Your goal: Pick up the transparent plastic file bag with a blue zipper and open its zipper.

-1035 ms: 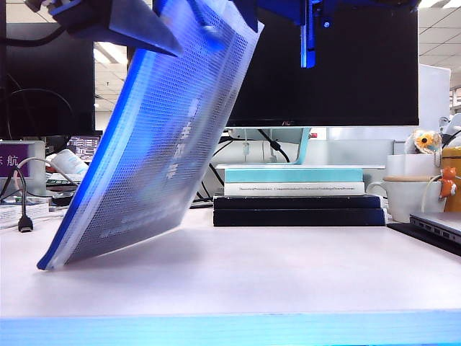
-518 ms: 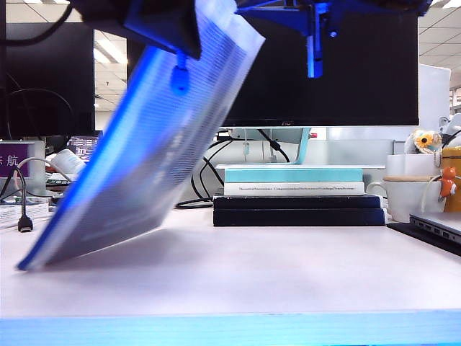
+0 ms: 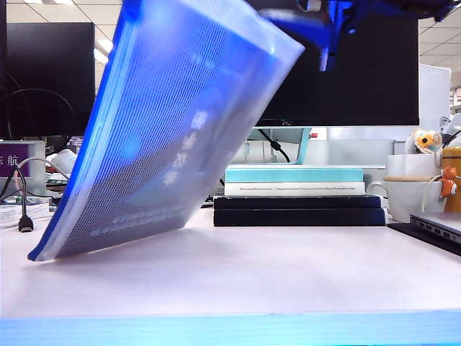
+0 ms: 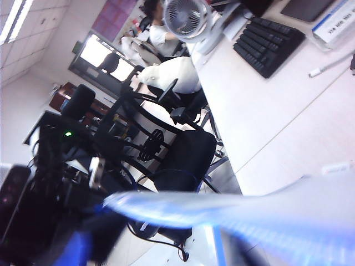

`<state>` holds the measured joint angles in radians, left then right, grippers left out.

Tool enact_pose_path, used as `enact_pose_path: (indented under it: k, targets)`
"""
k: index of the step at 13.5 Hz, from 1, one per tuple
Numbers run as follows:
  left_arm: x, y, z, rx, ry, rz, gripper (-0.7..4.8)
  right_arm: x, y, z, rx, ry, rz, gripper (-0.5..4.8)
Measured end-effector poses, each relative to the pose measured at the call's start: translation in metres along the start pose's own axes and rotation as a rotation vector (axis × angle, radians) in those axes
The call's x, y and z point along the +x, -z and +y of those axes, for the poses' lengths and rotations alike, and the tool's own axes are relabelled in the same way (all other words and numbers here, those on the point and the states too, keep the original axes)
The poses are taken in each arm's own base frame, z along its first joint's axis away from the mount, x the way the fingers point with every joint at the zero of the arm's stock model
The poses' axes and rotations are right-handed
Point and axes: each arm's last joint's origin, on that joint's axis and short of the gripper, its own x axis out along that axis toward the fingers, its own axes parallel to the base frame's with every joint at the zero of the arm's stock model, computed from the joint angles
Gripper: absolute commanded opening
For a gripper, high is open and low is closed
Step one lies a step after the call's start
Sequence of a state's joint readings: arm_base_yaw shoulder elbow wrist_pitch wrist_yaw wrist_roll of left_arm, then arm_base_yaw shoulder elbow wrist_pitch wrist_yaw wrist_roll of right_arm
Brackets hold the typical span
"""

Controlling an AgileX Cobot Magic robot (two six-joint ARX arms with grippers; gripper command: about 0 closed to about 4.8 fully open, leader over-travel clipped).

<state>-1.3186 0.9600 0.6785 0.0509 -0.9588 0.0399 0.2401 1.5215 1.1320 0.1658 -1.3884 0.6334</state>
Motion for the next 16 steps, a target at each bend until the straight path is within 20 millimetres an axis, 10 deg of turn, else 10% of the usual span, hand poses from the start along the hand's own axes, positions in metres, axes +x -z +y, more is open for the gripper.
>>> enact_pose_path:
  k: [7,16]
  targets:
    - [-0.012,-0.01,0.046,0.09,0.096,-0.04,-0.05,-0.017,-0.013,0.014,-0.333,-0.087,0.017,2.97]
    - [0.048,-0.035,0.102,-0.001,0.402,-0.044,-0.05,-0.014,-0.027,0.029,-0.747,0.178,-0.228,3.02]
